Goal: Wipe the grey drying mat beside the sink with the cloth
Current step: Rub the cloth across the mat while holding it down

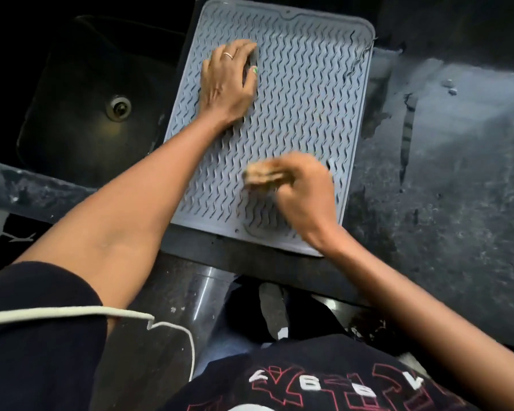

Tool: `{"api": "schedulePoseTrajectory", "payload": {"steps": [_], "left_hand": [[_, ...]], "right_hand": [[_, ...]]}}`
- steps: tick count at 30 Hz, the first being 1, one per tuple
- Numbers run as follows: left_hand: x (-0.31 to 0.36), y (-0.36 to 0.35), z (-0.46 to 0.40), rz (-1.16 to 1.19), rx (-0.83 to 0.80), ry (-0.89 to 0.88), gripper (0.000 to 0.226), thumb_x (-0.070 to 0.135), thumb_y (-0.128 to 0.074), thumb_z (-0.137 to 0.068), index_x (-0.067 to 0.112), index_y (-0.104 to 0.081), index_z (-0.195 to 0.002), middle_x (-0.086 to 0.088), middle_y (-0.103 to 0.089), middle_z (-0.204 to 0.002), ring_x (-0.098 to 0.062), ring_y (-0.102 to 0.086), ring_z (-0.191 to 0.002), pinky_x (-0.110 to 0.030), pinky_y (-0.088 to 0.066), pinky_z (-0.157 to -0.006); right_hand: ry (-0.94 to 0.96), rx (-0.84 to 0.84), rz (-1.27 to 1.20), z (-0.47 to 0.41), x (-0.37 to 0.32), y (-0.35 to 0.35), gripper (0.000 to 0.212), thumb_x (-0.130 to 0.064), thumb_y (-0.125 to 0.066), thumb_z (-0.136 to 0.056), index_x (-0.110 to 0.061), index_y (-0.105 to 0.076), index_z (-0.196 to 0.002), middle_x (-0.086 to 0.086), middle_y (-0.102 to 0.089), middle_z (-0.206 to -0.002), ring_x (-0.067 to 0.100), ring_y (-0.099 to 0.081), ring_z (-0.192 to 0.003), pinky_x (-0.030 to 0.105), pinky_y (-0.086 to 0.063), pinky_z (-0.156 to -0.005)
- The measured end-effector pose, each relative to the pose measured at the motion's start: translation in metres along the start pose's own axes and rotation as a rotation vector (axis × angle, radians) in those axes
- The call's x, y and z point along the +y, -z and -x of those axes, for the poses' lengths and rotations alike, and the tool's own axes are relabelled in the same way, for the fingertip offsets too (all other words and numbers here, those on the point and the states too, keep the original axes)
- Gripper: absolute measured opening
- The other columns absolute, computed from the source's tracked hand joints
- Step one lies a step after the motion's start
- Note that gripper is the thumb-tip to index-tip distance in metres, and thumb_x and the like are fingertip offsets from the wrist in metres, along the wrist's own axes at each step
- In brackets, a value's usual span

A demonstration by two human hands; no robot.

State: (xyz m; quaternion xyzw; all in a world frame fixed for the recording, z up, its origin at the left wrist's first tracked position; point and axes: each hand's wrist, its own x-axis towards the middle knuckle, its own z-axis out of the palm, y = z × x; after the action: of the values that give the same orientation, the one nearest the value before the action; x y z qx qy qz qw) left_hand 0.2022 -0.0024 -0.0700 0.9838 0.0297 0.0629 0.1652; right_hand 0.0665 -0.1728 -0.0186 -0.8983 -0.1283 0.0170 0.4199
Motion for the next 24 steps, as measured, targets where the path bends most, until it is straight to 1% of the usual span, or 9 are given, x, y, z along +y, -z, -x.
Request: {"api": "schedulePoseTrajectory", "payload": {"steps": [3, 6, 8, 10, 12, 15, 18, 21, 24], "left_hand": [[-0.006, -0.002, -0.044, -0.016, -0.074, -0.01, 0.052, 0.028, -0.035, -0.096, 0.02, -0.032, -0.147, 0.002, -0.032, -0.155, -0.019, -0.026, -0.143, -0.037, -0.018, -0.117], [-0.014, -0.003, -0.081, -0.071, -0.207, -0.05, 0.054, 0.023, -0.031, -0.099, 0.016, -0.019, -0.152, -0.003, -0.018, -0.161, -0.024, -0.017, -0.148, -0.04, -0.011, -0.122], [-0.02, -0.005, -0.09, -0.073, -0.209, -0.072, 0.054, 0.023, -0.029, -0.1, 0.016, -0.017, -0.153, -0.004, -0.016, -0.161, -0.023, -0.016, -0.148, -0.039, -0.011, -0.122], [-0.025, -0.008, -0.089, -0.04, -0.164, -0.075, 0.053, 0.024, -0.027, -0.1, 0.019, -0.019, -0.152, 0.0, -0.017, -0.161, -0.02, -0.015, -0.149, -0.037, -0.01, -0.121], [-0.028, -0.012, -0.089, -0.014, -0.135, -0.077, 0.053, 0.025, -0.025, -0.099, 0.023, -0.02, -0.152, 0.003, -0.018, -0.161, -0.017, -0.015, -0.149, -0.035, -0.008, -0.121], [-0.031, -0.015, -0.093, -0.012, -0.136, -0.085, 0.054, 0.026, -0.022, -0.098, 0.024, -0.02, -0.152, 0.004, -0.019, -0.16, -0.016, -0.015, -0.149, -0.036, -0.009, -0.121], [-0.032, -0.015, -0.094, -0.023, -0.133, -0.09, 0.053, 0.027, -0.022, -0.099, 0.024, -0.02, -0.152, 0.006, -0.019, -0.16, -0.015, -0.013, -0.149, -0.035, -0.009, -0.12], [-0.03, -0.014, -0.093, -0.025, -0.127, -0.081, 0.052, 0.028, -0.021, -0.1, 0.025, -0.019, -0.152, 0.008, -0.018, -0.16, -0.014, -0.012, -0.149, -0.036, -0.01, -0.12], [-0.031, -0.016, -0.093, -0.019, -0.134, -0.078, 0.052, 0.029, -0.021, -0.1, 0.026, -0.019, -0.152, 0.008, -0.018, -0.16, -0.014, -0.012, -0.149, -0.035, -0.009, -0.12]], "right_hand": [[-0.043, 0.168, -0.027, -0.07, 0.0, 0.013, 0.048, 0.008, -0.043, -0.073, -0.015, -0.069, -0.108, 0.003, -0.069, -0.108, 0.024, -0.057, -0.1, 0.045, -0.046, -0.089], [-0.079, 0.246, 0.173, -0.15, 0.006, 0.01, 0.064, 0.007, -0.039, -0.074, -0.023, -0.055, -0.128, -0.003, -0.054, -0.133, 0.021, -0.045, -0.117, 0.042, -0.037, -0.098], [-0.098, 0.171, 0.346, -0.196, 0.014, -0.001, 0.07, 0.007, -0.04, -0.077, -0.026, -0.04, -0.139, -0.003, -0.036, -0.149, 0.025, -0.032, -0.131, 0.045, -0.029, -0.106], [-0.095, -0.005, 0.496, -0.224, 0.026, -0.018, 0.068, 0.004, -0.041, -0.084, -0.024, -0.03, -0.145, 0.001, -0.023, -0.156, 0.031, -0.022, -0.139, 0.052, -0.022, -0.109], [-0.042, -0.054, 0.651, -0.234, 0.036, -0.031, 0.059, -0.001, -0.038, -0.088, -0.018, -0.03, -0.144, 0.005, -0.027, -0.154, 0.033, -0.028, -0.136, 0.053, -0.026, -0.104], [0.036, 0.033, 0.728, -0.226, 0.041, -0.042, 0.05, -0.004, -0.03, -0.09, -0.012, -0.039, -0.138, 0.007, -0.041, -0.145, 0.032, -0.037, -0.128, 0.047, -0.031, -0.092], [0.112, 0.041, 0.65, -0.194, 0.037, -0.041, 0.046, -0.006, -0.029, -0.089, -0.011, -0.05, -0.13, 0.006, -0.054, -0.132, 0.029, -0.043, -0.12, 0.04, -0.029, -0.085], [0.163, -0.012, 0.537, -0.137, 0.026, -0.037, 0.045, -0.001, -0.035, -0.084, -0.008, -0.057, -0.123, 0.009, -0.061, -0.122, 0.029, -0.05, -0.108, 0.038, -0.029, -0.079], [0.234, -0.082, 0.518, -0.082, 0.011, -0.034, 0.039, 0.002, -0.043, -0.08, -0.007, -0.066, -0.111, 0.007, -0.067, -0.109, 0.028, -0.056, -0.095, 0.035, -0.026, -0.072]]}}
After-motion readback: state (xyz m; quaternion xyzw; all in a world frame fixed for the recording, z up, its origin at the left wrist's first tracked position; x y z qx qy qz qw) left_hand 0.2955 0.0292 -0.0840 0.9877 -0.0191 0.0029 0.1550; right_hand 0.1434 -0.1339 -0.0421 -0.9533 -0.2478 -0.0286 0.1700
